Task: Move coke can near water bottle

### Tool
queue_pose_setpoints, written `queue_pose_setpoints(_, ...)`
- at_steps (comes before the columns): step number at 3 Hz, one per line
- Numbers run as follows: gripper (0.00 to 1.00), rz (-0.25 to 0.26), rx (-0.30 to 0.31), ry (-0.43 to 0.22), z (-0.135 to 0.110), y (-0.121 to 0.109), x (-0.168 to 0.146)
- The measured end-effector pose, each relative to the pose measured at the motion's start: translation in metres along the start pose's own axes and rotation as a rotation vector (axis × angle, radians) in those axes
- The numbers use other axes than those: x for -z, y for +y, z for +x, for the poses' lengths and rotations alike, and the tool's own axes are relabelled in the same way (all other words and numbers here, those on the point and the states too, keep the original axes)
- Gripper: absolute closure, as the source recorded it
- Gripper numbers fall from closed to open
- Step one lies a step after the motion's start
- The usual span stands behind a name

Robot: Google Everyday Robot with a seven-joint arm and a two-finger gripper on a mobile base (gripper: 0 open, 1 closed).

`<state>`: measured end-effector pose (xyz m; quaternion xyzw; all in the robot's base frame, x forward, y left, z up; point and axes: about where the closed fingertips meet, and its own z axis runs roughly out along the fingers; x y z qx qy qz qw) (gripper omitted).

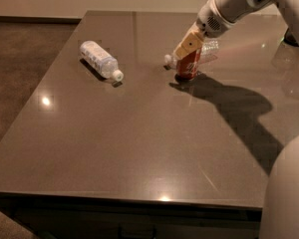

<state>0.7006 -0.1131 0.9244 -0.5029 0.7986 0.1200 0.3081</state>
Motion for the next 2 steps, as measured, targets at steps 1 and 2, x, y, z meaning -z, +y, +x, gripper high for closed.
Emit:
queue_pose_setpoints(1,0.0,-0.003,0.0,0.001,-0.0001,0.0004,-0.0022)
queue_pose_setpoints(2,0.0,-0.003,0.0,0.001,-0.0001,0.0005,-0.0023)
